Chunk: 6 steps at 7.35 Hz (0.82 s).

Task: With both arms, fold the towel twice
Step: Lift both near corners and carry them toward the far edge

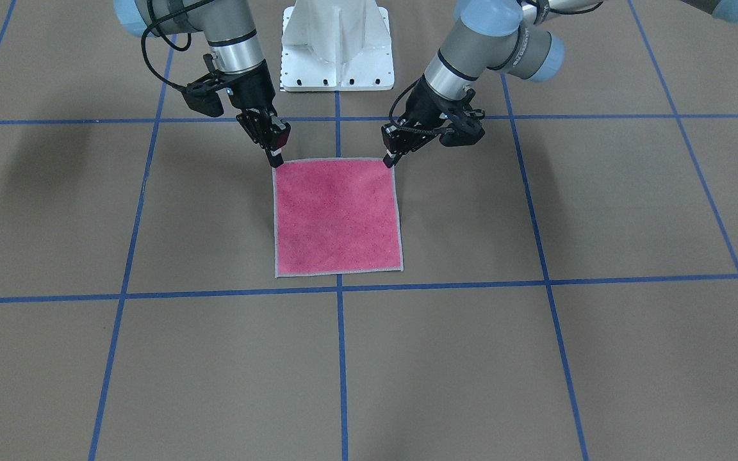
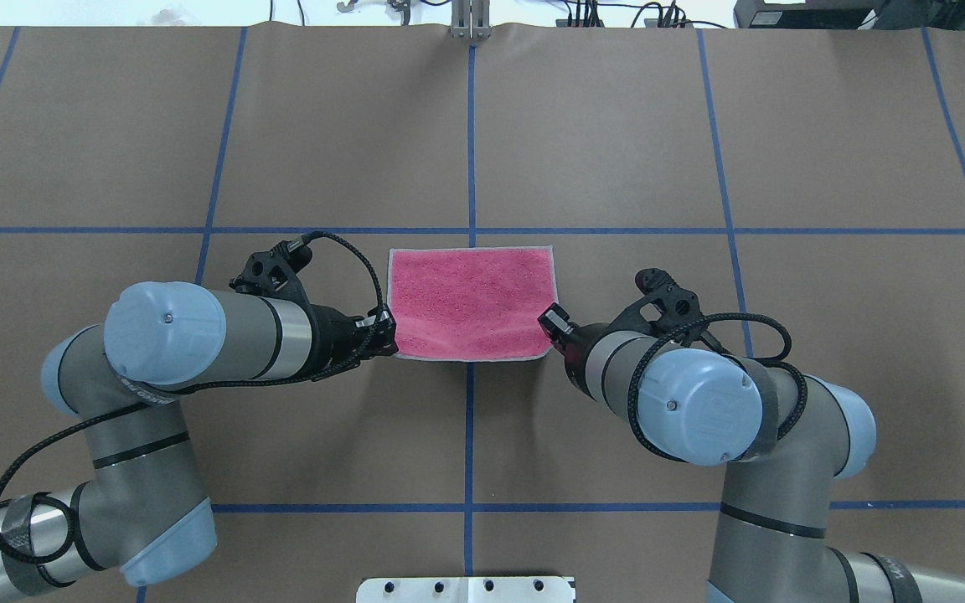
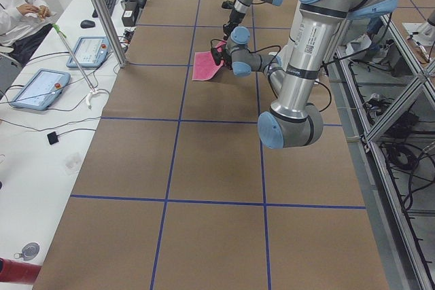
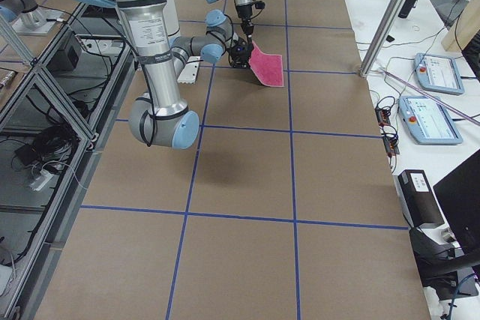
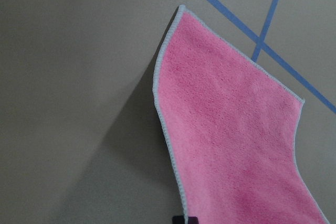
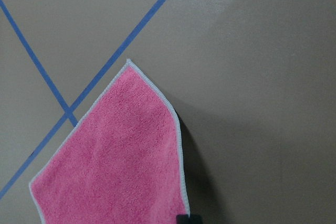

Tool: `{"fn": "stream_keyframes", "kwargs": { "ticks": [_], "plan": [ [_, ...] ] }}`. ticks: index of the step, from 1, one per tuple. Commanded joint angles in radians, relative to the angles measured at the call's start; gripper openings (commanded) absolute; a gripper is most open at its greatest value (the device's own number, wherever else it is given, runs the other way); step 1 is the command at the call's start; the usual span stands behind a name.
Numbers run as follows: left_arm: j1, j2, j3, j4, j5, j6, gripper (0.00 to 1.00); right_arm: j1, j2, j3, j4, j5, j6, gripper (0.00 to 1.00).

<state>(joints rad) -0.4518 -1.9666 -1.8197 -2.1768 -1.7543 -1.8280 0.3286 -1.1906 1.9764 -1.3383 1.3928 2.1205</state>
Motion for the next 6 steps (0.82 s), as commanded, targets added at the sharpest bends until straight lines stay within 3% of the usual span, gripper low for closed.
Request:
{"fn": "stream_keyframes", "kwargs": {
  "ticks": [1,6],
  "plan": [
    [-0.024,-0.008,0.025,0.002,0.001,0.006,0.0,0.023,0.018,-0.034,0.001,-0.003,-0.005,0.0],
    [-0.07,-0.098,0.114,0.003,-0.001,0.026,0.0,0.072,0.06,-0.067,0.001,-0.001,-0.043,0.0]
  ]
}}
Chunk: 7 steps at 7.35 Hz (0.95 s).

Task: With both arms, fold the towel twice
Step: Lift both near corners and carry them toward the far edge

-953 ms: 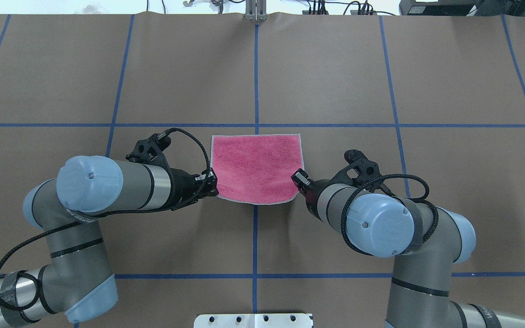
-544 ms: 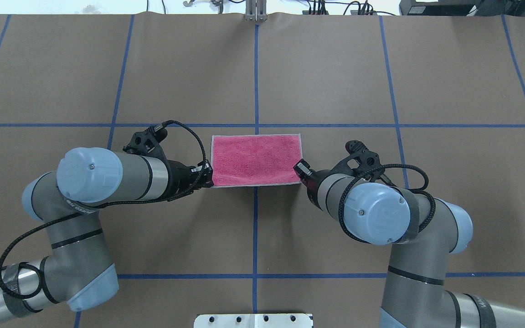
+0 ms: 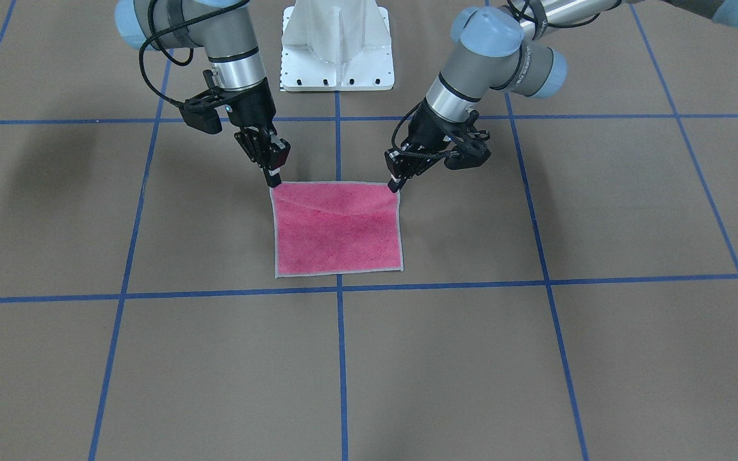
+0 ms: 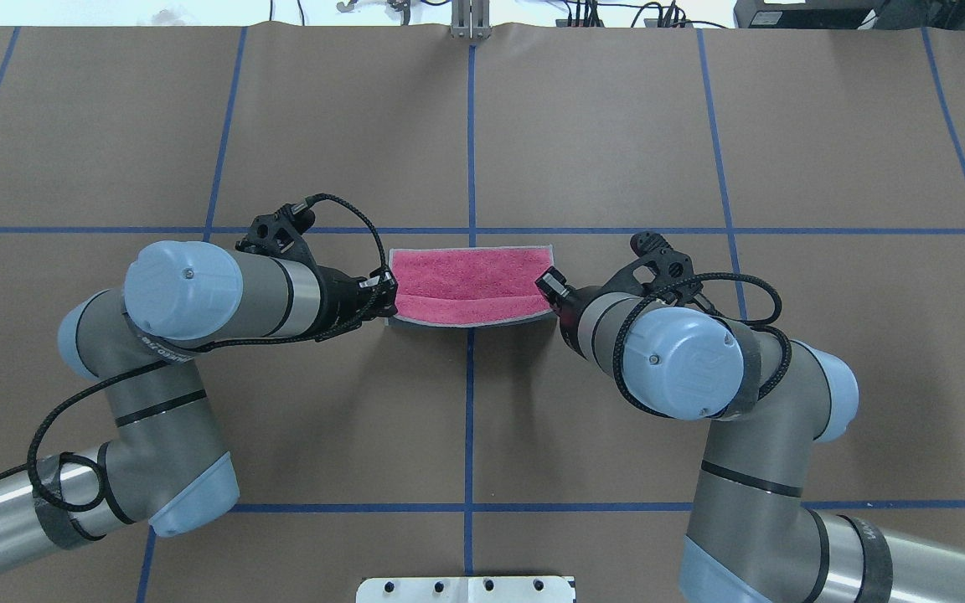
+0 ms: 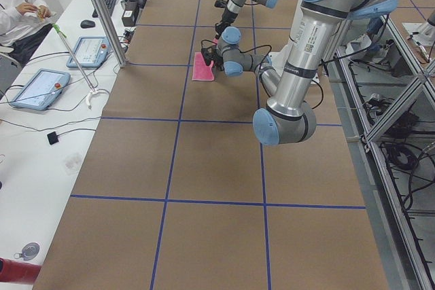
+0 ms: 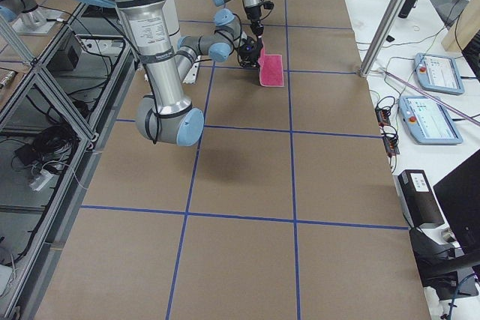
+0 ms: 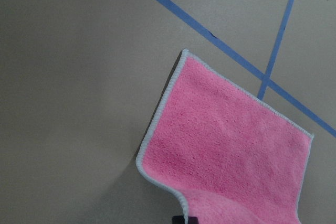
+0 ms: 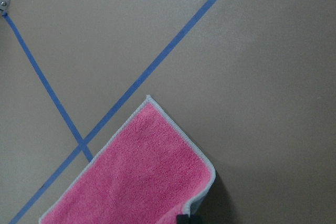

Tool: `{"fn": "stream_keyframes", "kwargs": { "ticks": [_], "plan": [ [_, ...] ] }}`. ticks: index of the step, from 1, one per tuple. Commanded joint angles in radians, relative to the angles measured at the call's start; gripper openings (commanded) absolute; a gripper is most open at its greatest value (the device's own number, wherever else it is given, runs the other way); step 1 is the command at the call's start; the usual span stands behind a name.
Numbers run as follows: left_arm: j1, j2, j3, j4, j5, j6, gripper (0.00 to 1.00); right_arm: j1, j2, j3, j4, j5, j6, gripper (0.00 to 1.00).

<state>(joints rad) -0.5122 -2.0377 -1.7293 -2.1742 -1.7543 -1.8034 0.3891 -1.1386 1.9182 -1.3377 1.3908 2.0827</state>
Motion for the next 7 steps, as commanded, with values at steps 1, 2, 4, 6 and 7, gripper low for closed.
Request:
{"fn": "stream_keyframes", "kwargs": {
  "ticks": [1,2,4,6,7],
  "plan": [
    [-0.014,-0.035,0.031,0.001,-0.001,0.001,0.0,0.022,0.011,-0.022,0.005,0.002,-0.009,0.0],
    [-0.025,-0.035,0.033,0.002,-0.001,0.001,0.0,0.033,0.028,-0.037,0.005,0.002,-0.024,0.0],
    [-0.038,-0.038,0.062,0.001,-0.001,0.002,0.0,0.045,0.049,-0.063,0.005,0.002,-0.024,0.0],
    [-0.046,-0.082,0.121,0.001,0.001,0.002,0.0,0.053,0.057,-0.076,0.005,0.002,-0.026,0.0],
    [-0.046,-0.093,0.141,0.001,0.001,0.002,0.0,0.054,0.057,-0.082,0.005,0.002,-0.026,0.0]
  ]
}}
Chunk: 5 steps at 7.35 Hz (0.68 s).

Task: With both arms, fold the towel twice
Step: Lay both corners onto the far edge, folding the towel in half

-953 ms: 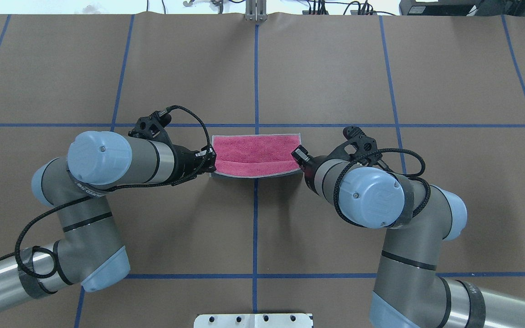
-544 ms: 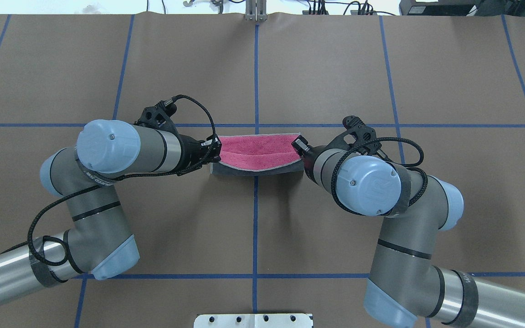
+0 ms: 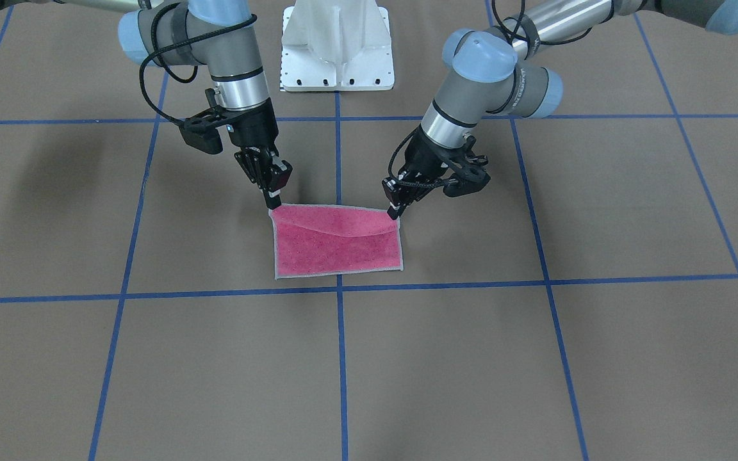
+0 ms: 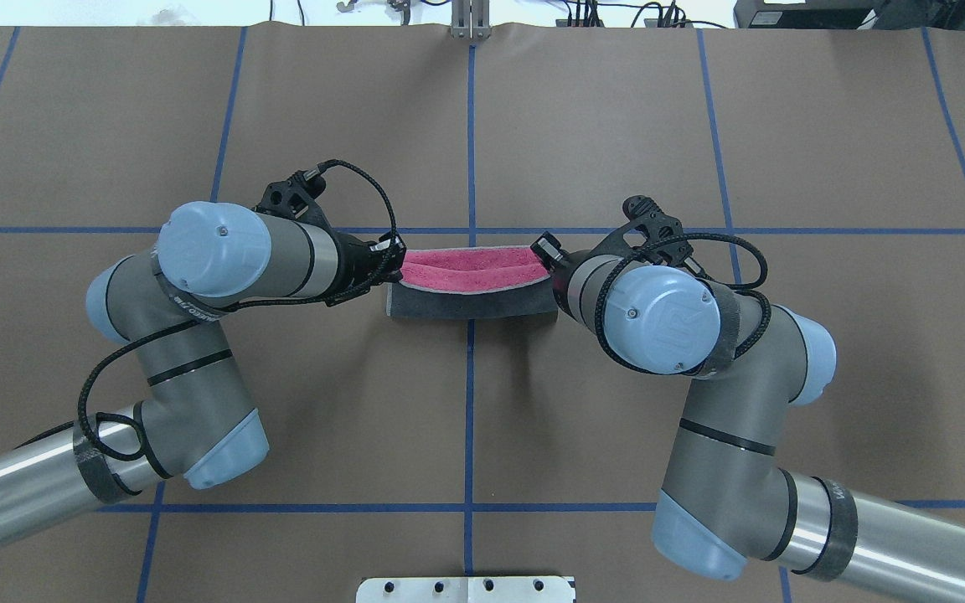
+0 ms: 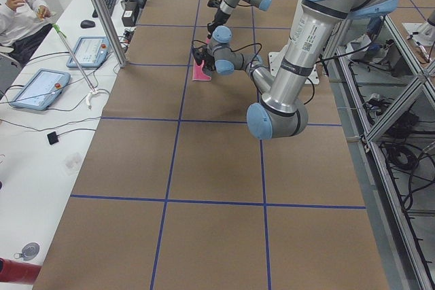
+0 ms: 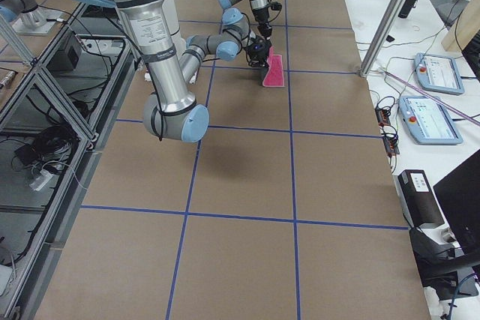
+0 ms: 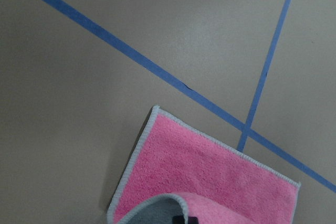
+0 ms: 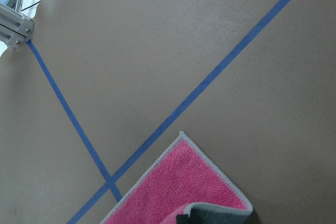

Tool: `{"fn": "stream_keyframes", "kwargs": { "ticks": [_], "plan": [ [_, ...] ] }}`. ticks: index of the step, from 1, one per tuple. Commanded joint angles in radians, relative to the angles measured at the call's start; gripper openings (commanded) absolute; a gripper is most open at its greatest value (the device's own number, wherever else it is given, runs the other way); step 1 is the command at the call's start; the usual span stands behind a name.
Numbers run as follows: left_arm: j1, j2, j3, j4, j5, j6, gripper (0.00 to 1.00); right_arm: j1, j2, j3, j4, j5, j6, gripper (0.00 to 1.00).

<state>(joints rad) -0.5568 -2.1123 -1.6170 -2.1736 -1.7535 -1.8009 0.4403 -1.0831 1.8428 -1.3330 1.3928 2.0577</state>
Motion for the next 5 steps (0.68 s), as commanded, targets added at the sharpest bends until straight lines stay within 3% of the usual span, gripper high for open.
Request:
{"fn": "stream_keyframes", "kwargs": {
  "ticks": [1,2,5],
  "plan": [
    [-0.002,-0.018,0.032,0.0,0.0,0.0,0.0,0.011,0.018,-0.034,0.002,0.002,-0.001,0.0],
    [-0.003,-0.018,0.034,0.0,0.0,0.0,0.0,0.02,0.056,-0.087,0.003,0.002,-0.001,0.0],
    [-0.006,-0.018,0.04,0.0,0.0,0.0,0.0,0.032,0.072,-0.125,0.009,0.003,-0.013,0.0]
  ]
}}
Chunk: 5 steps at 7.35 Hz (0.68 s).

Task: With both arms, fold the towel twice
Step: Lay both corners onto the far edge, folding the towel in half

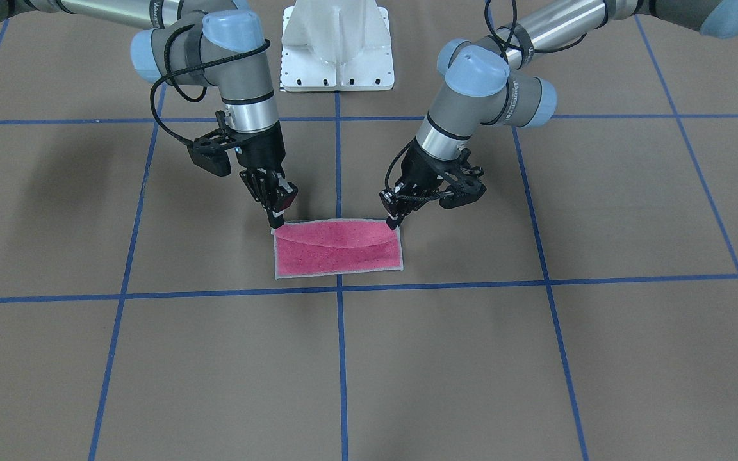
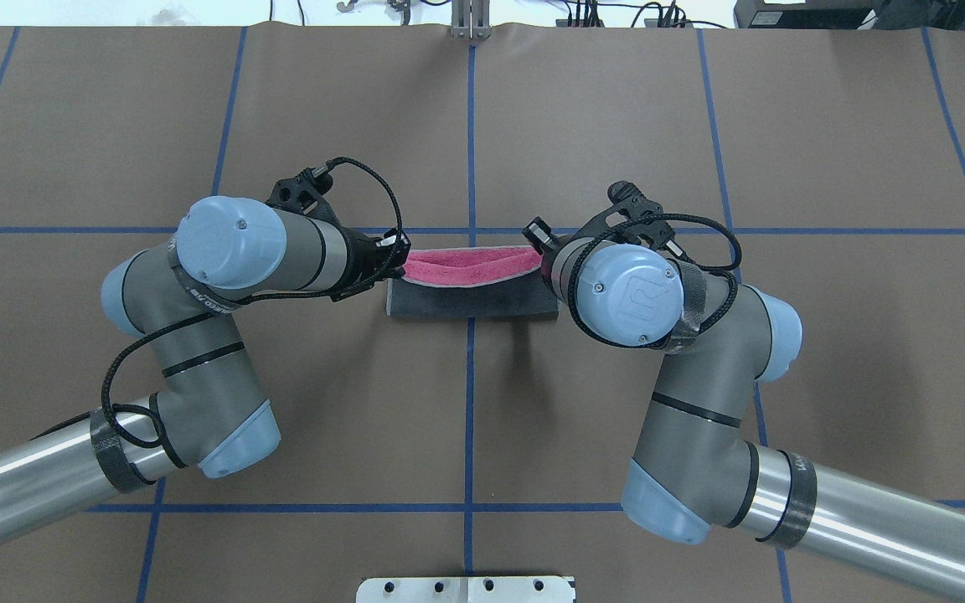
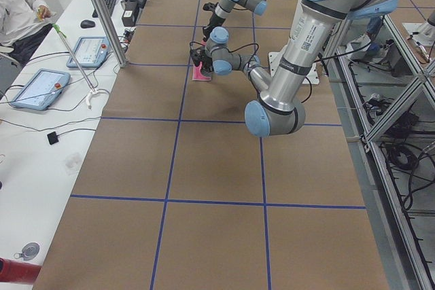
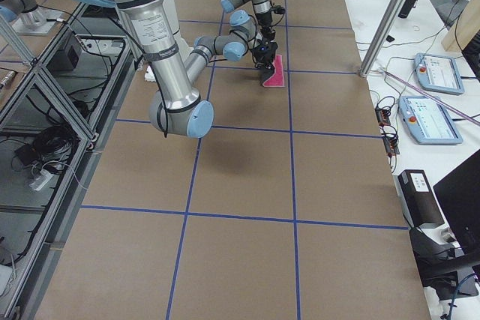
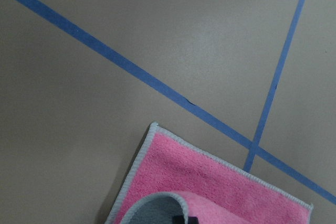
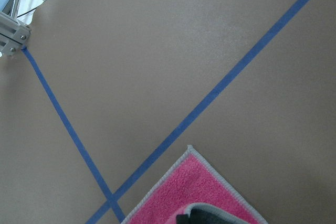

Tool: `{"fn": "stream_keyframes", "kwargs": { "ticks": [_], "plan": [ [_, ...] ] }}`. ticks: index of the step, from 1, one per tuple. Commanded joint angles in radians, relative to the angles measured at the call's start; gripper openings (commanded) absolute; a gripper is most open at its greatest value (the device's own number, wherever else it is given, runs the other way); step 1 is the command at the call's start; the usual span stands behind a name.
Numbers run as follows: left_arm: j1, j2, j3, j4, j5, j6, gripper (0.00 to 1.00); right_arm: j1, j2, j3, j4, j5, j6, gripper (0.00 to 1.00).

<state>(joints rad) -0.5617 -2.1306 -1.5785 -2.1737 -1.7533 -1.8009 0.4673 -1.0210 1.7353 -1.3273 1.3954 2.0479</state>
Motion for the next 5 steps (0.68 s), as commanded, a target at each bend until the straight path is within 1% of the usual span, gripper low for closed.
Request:
{"fn": "stream_keyframes", "kwargs": {
  "ticks": [1,3,5],
  "plan": [
    [-0.001,0.0,0.005,-0.002,0.0,0.0,0.0,0.005,0.018,-0.031,0.003,0.001,-0.003,0.0],
    [-0.006,0.0,0.009,-0.003,0.0,0.0,0.0,0.007,0.036,-0.06,0.003,0.001,-0.003,0.0],
    [-0.007,0.0,0.021,-0.005,0.0,0.0,0.0,0.008,0.036,-0.063,0.003,0.001,-0.005,0.0]
  ]
}}
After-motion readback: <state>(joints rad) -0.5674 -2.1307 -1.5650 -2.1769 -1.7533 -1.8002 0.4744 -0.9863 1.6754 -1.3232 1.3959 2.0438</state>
